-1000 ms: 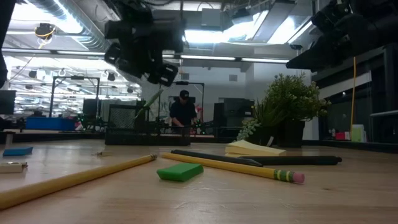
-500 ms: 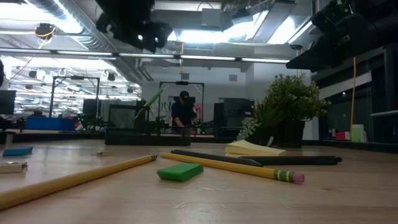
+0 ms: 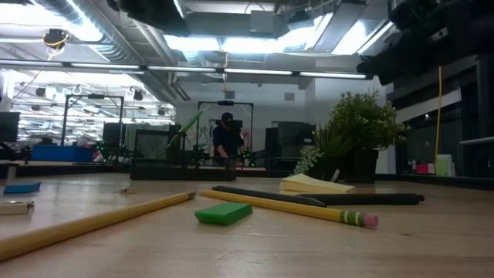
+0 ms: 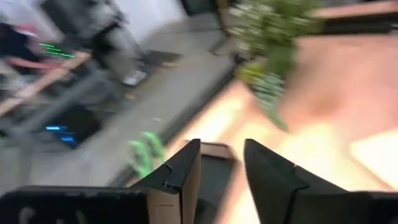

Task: Pick and place office supplies into organizer
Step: Put the dark blue eraser into the desk organizer

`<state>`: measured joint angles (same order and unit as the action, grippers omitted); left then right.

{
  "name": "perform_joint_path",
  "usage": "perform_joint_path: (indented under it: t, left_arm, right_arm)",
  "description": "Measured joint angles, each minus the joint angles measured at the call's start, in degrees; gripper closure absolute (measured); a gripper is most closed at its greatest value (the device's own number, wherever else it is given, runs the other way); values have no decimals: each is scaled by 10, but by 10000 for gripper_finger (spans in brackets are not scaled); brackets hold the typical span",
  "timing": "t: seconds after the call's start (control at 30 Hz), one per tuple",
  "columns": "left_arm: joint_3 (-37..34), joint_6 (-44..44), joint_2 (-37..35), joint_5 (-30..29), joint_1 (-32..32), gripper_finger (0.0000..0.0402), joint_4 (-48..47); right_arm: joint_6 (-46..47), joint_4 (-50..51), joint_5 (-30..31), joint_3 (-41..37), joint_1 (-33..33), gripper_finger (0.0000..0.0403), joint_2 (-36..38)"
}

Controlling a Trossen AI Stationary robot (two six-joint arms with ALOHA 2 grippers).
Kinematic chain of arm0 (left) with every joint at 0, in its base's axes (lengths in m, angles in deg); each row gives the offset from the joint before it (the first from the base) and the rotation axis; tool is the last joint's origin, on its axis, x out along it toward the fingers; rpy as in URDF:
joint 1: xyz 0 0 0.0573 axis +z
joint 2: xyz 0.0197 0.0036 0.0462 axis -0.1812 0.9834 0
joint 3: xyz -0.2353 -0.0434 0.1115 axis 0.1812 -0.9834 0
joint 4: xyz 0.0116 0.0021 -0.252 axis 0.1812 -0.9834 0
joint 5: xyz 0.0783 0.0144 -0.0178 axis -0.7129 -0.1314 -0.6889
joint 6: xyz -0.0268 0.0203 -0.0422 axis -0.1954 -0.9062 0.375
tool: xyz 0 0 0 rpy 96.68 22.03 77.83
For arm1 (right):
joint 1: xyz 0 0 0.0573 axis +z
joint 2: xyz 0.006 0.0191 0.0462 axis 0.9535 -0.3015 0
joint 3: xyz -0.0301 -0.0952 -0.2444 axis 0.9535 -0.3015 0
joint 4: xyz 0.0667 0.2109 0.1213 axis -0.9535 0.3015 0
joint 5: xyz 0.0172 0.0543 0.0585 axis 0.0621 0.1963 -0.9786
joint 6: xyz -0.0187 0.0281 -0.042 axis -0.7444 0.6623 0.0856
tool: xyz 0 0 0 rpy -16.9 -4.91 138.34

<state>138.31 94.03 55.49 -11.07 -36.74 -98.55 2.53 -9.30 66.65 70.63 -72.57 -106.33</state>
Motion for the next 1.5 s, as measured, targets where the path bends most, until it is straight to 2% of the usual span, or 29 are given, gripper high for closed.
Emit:
perform_joint_path:
  t: [0.17,0.3,0.47,0.63,0.77,0.87,1.07,1.2,1.37,1.5]
  left_arm:
    - [0,-93,-26,149,-2,317,69]
    - [0,-180,-65,192,10,340,92]
    - [0,-170,-132,234,16,367,56]
    - [0,-54,-162,233,-9,394,0]
    - [-1,109,-163,239,-27,399,-47]
    - [-1,203,-159,271,-34,399,-74]
    - [-1,258,-152,340,-41,399,-77]
    - [-1,301,-139,365,-44,400,-77]
    - [-1,418,-121,380,-40,400,-78]
    - [-1,521,-104,440,-34,399,-84]
  right_arm:
    - [-28,-13,-79,0,0,386,0]
    - [-26,-35,-104,0,0,386,0]
    - [-13,-30,-104,0,0,386,0]
    - [-14,-30,-104,0,0,386,0]
    - [-13,-30,-104,0,0,386,0]
    - [-14,-30,-103,0,0,386,0]
    - [-16,-28,-103,0,0,386,0]
    - [-16,-26,-103,0,0,386,0]
    - [-16,-26,-103,0,0,386,0]
    - [-20,-25,-103,0,0,386,0]
